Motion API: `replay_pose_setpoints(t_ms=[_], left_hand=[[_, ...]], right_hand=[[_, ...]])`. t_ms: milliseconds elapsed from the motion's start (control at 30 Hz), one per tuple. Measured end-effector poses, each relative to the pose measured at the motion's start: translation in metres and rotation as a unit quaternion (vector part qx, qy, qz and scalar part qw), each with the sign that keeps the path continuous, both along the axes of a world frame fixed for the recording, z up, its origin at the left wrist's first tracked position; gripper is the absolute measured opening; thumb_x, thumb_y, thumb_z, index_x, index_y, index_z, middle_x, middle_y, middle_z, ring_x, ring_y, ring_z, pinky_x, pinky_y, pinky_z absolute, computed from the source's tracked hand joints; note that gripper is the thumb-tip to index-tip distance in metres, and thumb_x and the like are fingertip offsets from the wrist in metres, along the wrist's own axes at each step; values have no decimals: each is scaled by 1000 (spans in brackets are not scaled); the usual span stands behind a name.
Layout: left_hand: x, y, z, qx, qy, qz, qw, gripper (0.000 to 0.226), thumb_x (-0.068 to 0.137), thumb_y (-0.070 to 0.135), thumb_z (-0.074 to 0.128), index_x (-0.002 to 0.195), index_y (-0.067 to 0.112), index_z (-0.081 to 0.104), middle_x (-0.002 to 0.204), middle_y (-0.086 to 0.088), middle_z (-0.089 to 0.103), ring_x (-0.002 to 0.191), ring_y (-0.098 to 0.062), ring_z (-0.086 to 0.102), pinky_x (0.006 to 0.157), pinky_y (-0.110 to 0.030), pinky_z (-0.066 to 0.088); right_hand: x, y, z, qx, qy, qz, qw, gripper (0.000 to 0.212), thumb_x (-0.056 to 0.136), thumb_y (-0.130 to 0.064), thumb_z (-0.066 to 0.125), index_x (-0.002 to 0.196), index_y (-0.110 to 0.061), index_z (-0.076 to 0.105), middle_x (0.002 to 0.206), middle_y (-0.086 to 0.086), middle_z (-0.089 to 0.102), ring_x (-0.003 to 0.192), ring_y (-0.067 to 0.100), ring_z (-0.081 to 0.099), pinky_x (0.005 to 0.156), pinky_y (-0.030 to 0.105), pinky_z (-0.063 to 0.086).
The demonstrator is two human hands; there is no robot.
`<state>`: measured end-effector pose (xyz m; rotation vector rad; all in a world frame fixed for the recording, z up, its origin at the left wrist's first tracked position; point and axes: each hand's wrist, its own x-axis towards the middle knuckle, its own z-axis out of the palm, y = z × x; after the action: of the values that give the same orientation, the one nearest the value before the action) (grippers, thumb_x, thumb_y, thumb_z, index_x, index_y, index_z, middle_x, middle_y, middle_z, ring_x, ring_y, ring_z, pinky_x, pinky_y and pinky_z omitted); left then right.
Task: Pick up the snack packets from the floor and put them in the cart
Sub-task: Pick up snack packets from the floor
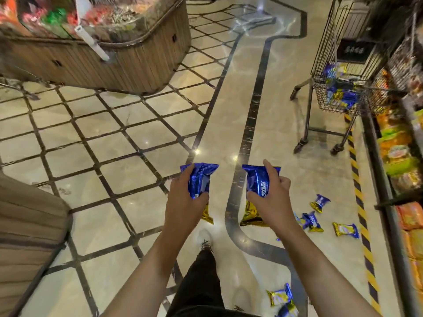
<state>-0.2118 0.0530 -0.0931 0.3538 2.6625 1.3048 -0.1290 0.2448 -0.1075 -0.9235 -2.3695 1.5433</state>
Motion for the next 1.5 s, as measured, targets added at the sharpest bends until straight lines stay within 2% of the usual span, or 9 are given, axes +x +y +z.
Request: replay_pose_setpoints(t_ms=[233, 367, 533, 700, 800, 900, 1067, 1200, 1500], left_hand=[[-120, 66, -1, 42, -7, -94, 995, 60, 83, 7, 71, 124, 41, 44, 97, 20, 47, 91, 15, 51, 71, -5, 43], [-196, 98, -3, 14, -33, -126, 991, 71, 84, 13, 71, 146, 29, 41, 121, 10, 44, 100, 1, 45, 79, -7, 36], [-278, 138, -13, 4, -45, -155, 987, 73, 82, 18, 72, 147, 30, 39, 128, 6, 49, 108, -5, 48, 90, -23, 42], [-328, 182, -9, 33, -36, -171, 984, 62, 79, 6, 70, 128, 34, 43, 99, 27, 43, 98, 10, 50, 71, -4, 40], [-357, 212, -16, 24, -56, -150, 987, 75, 78, 11, 72, 142, 26, 37, 108, 22, 41, 106, -3, 50, 85, -19, 47], [-379, 246, -16, 30, -61, -142, 987, 66, 80, 11, 72, 133, 32, 39, 105, 27, 38, 103, -5, 50, 93, -33, 53], [-411, 309, -18, 19, -58, -142, 988, 60, 80, 14, 72, 122, 41, 39, 114, 16, 51, 99, -2, 57, 84, -25, 56], [-433, 367, -17, -3, -67, -121, 990, 74, 80, 17, 75, 139, 36, 35, 125, 10, 52, 105, -6, 57, 78, -14, 49], [-476, 489, -9, -11, -66, -128, 990, 71, 80, 18, 75, 136, 36, 35, 125, 9, 50, 107, -8, 54, 84, -20, 48]], right_hand=[[-99, 51, -6, 19, -30, -21, 999, 90, 81, -9, 73, 153, -33, 24, 131, 3, 28, 88, -4, 48, 75, 2, 38], [-171, 76, 5, 36, -31, -46, 998, 88, 81, -9, 70, 153, -33, 24, 127, 3, 29, 87, -5, 48, 71, -7, 34], [-240, 100, 9, 34, -21, -92, 995, 85, 83, -12, 69, 152, -36, 24, 124, -1, 28, 88, -7, 49, 78, -3, 35], [-280, 132, 3, 43, -24, -137, 989, 89, 82, -9, 70, 152, -35, 22, 125, -1, 27, 87, -15, 49, 77, -3, 34], [-303, 157, -5, 34, -19, -141, 989, 87, 82, -7, 71, 151, -32, 24, 124, 1, 28, 88, -25, 46, 71, -7, 33], [-331, 191, -12, 24, -22, -128, 991, 85, 81, -6, 73, 149, -29, 27, 127, 1, 29, 87, -9, 52, 70, -6, 35], [-370, 260, -20, 0, -14, -114, 993, 85, 81, -9, 75, 149, -29, 27, 127, -2, 26, 89, -10, 46, 68, -7, 34], [-399, 318, -25, -13, 1, -89, 996, 83, 81, -9, 73, 149, -27, 29, 129, 3, 30, 94, -5, 48, 72, -6, 36], [-433, 442, -15, -15, 32, -131, 991, 71, 80, -9, 75, 138, -27, 36, 124, -3, 29, 97, -13, 47, 71, -5, 36]])
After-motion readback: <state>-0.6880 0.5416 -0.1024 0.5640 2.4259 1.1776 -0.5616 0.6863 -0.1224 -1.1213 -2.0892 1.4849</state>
